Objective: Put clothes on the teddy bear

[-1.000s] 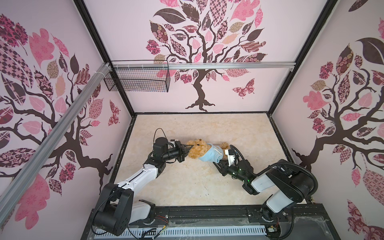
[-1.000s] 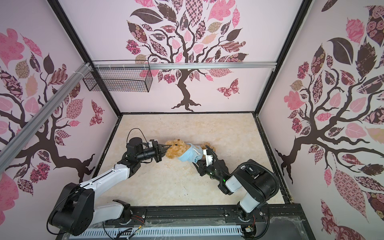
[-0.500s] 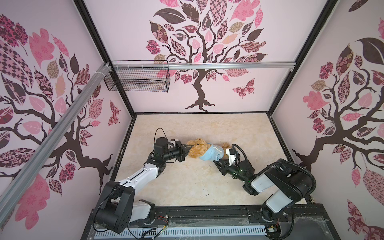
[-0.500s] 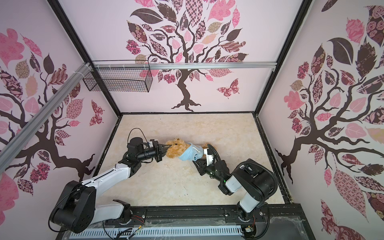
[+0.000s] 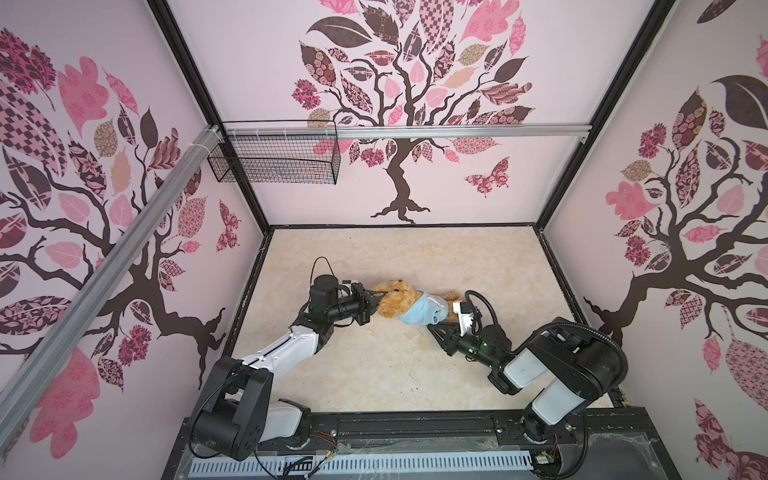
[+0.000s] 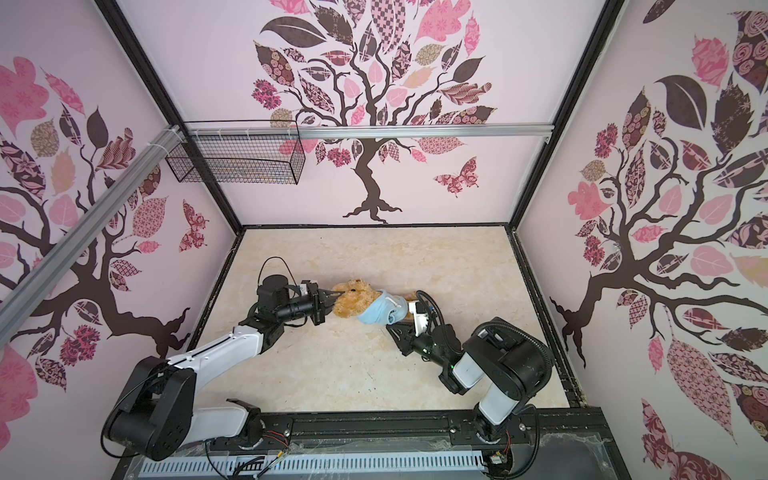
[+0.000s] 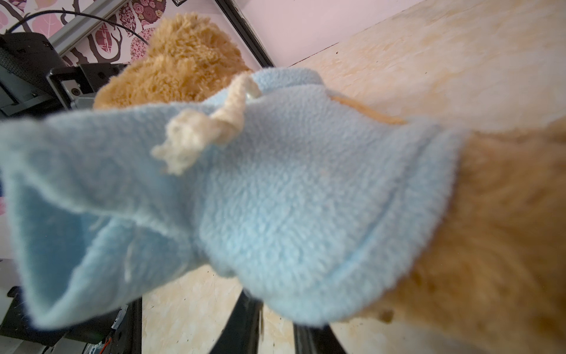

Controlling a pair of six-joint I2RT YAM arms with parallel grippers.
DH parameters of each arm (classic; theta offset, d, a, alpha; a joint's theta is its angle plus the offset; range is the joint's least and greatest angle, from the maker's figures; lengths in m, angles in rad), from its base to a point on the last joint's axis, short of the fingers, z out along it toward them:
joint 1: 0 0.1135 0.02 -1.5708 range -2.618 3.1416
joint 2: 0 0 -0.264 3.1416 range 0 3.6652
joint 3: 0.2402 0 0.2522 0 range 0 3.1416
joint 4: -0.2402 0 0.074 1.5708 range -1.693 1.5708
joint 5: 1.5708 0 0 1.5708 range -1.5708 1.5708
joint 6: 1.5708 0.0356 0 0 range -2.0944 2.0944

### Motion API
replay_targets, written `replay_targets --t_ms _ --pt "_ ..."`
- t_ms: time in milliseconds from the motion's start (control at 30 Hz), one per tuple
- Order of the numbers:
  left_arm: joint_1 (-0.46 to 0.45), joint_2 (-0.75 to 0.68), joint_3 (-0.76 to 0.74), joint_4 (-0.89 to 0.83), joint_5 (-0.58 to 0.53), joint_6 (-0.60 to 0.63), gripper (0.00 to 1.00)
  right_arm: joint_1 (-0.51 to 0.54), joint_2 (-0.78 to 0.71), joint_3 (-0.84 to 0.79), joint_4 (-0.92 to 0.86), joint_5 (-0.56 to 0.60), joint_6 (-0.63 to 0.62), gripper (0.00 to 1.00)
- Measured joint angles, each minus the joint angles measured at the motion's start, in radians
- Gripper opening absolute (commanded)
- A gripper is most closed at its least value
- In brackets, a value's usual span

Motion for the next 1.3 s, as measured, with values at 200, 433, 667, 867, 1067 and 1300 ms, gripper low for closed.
replay_targets --t_ms 200,433,667,867,1067,1300 --pt "-0.002 0.009 0.0 -0.001 0.002 0.002 0.0 0.002 -0.024 -0.009 0.003 0.031 -0.003 0.2" --pt "-0.002 0.009 0.0 -0.006 0.002 0.008 0.0 0.002 -0.03 -0.005 0.004 0.07 -0.003 0.22" --pt "-0.002 0.009 0.0 -0.006 0.002 0.017 0.0 0.002 -0.068 -0.005 0.004 0.141 -0.011 0.21" --pt "-0.002 0.01 0.0 -0.006 0.002 0.019 0.0 0.002 -0.123 -0.007 0.002 0.169 -0.04 0.2" --pt "-0.002 0.011 0.0 -0.006 0.002 0.021 0.0 0.002 -0.148 -0.012 0.002 0.158 -0.067 0.23" --pt "-0.002 0.011 0.0 -0.014 0.005 0.023 0.0 0.003 -0.148 -0.027 0.001 0.163 -0.084 0.04"
